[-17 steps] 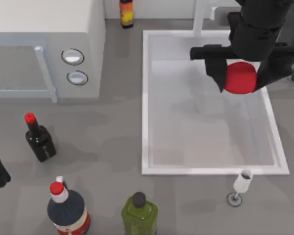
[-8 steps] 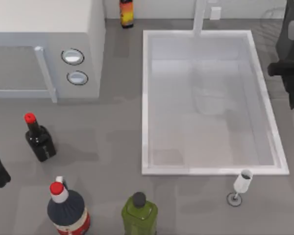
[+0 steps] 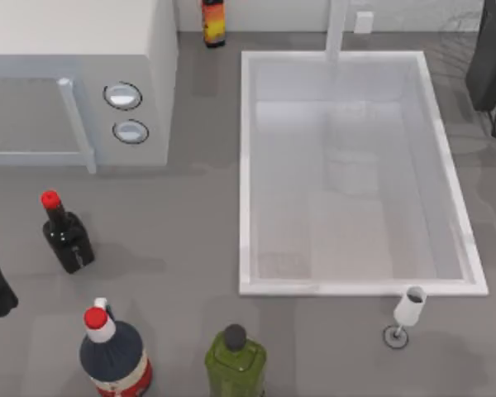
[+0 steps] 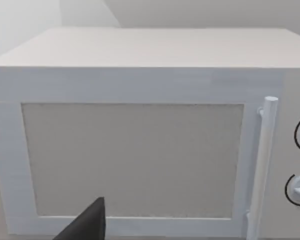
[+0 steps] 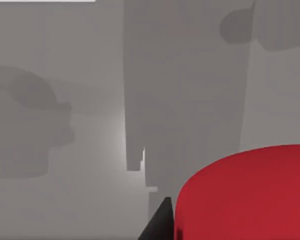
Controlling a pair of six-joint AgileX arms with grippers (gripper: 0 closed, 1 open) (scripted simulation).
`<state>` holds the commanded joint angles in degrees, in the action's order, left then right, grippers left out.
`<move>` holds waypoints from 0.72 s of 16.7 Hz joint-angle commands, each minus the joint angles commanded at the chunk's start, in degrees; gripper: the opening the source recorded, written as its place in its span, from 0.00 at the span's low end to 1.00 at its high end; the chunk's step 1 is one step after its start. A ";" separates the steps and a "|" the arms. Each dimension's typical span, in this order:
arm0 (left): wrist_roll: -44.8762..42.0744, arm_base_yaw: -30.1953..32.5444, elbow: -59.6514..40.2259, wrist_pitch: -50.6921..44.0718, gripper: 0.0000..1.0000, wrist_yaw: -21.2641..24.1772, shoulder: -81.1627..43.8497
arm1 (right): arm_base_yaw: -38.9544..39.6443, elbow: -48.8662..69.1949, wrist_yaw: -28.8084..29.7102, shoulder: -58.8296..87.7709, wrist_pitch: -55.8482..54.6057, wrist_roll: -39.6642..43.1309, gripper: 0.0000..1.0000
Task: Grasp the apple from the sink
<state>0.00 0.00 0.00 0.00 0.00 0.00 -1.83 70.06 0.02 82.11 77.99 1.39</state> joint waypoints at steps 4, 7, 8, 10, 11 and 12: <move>0.00 0.00 0.00 0.00 1.00 0.00 0.00 | 0.07 -0.06 0.03 0.05 0.11 0.02 0.00; 0.00 0.00 0.00 0.00 1.00 0.00 0.00 | 0.08 -2.25 0.02 0.39 -2.11 -0.01 0.00; 0.00 0.00 0.00 0.00 1.00 0.00 0.00 | 0.09 -4.01 0.02 0.73 -4.04 -0.03 0.00; 0.00 0.00 0.00 0.00 1.00 0.00 0.00 | 0.10 -8.27 0.01 1.67 -9.69 -0.08 0.00; 0.00 0.00 0.00 0.00 1.00 0.00 0.00 | 0.11 -10.65 0.01 2.19 -13.25 -0.10 0.00; 0.00 0.00 0.00 0.00 1.00 0.00 0.00 | 0.12 -13.12 0.00 2.71 -16.79 -0.13 0.00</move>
<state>0.00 0.00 0.00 0.00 0.00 0.00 -1.71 56.94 0.02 84.82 61.20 1.25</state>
